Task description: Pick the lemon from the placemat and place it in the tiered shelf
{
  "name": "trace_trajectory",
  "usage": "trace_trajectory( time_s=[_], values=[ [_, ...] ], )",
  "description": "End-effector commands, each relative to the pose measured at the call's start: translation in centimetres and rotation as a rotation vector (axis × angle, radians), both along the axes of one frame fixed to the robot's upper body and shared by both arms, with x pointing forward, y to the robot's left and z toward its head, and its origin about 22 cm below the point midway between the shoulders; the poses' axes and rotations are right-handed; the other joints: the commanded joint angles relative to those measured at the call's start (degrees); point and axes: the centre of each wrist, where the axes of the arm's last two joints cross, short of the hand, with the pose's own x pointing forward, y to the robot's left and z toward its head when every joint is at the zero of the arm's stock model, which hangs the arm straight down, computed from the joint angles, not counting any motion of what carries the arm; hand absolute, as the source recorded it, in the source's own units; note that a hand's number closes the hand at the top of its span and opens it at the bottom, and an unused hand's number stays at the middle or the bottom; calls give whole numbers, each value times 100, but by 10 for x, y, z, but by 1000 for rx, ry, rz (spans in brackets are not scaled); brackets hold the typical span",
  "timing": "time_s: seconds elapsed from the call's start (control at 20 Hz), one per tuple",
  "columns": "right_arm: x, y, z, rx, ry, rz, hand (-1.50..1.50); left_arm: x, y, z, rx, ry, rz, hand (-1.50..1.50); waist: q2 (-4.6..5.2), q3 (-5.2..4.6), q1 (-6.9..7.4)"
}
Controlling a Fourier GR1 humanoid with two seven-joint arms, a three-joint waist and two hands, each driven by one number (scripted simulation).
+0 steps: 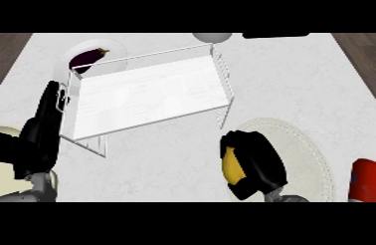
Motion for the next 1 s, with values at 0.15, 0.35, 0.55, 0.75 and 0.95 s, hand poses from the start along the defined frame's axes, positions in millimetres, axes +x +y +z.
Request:
trace_trajectory(
  time_s=[0.15, 0.35, 0.55, 0.75, 0.95],
  values=[
    [-41, 32, 66, 317, -126, -243, 150, 0, 2, 1, 3, 7, -9, 0, 13, 16, 46],
    [-63, 50, 107, 340, -212, -352, 150, 2, 0, 4, 22, -3, -28, 0, 39, -9, 172],
    [-79, 74, 130, 327, -216, -455, 150, 9, -6, 5, -3, -8, -41, 0, 129, -2, 314],
    [-82, 96, 146, 350, -274, -526, 150, 9, -19, 5, 4, -10, -72, 0, 157, 11, 415],
    [-49, 111, 154, 375, -287, -567, 150, 9, -24, 7, -1, -49, -86, 0, 193, 14, 555]
  ],
)
